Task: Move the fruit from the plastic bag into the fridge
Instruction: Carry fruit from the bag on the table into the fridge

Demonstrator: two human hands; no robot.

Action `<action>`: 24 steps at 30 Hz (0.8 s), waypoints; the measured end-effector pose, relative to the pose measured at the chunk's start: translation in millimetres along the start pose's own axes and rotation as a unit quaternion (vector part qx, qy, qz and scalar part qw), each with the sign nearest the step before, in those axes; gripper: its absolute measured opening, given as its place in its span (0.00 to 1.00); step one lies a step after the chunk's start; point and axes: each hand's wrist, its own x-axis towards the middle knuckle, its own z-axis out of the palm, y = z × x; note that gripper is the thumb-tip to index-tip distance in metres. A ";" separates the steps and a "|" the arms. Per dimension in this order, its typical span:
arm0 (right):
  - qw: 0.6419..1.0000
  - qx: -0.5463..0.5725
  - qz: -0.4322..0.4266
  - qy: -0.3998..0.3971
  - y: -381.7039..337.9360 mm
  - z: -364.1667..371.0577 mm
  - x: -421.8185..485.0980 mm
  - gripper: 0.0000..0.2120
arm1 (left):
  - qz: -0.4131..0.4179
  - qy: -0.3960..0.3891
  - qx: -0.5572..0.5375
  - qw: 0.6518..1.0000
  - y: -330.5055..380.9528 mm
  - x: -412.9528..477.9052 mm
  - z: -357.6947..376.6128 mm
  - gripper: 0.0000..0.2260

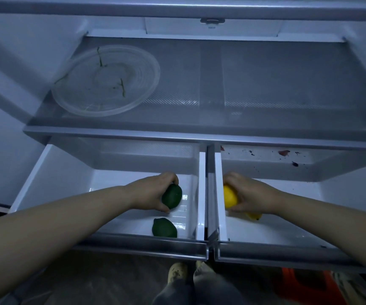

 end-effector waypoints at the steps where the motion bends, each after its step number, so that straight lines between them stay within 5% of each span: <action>1: 1.000 -0.002 0.003 -0.002 0.5 0.4 0.3 0.36 | -0.002 0.001 0.001 1.000 -0.5 0.8 1.2 0.29; 18: 0.999 0.002 0.034 -0.018 -9.7 -18.7 -2.4 0.38 | -0.008 -0.015 0.045 0.999 -4.3 2.3 -4.2 0.43; 24: 1.000 0.008 0.024 -0.002 -42.4 -66.6 -28.4 0.31 | -0.041 -0.034 0.002 0.999 32.8 -30.6 -50.2 0.34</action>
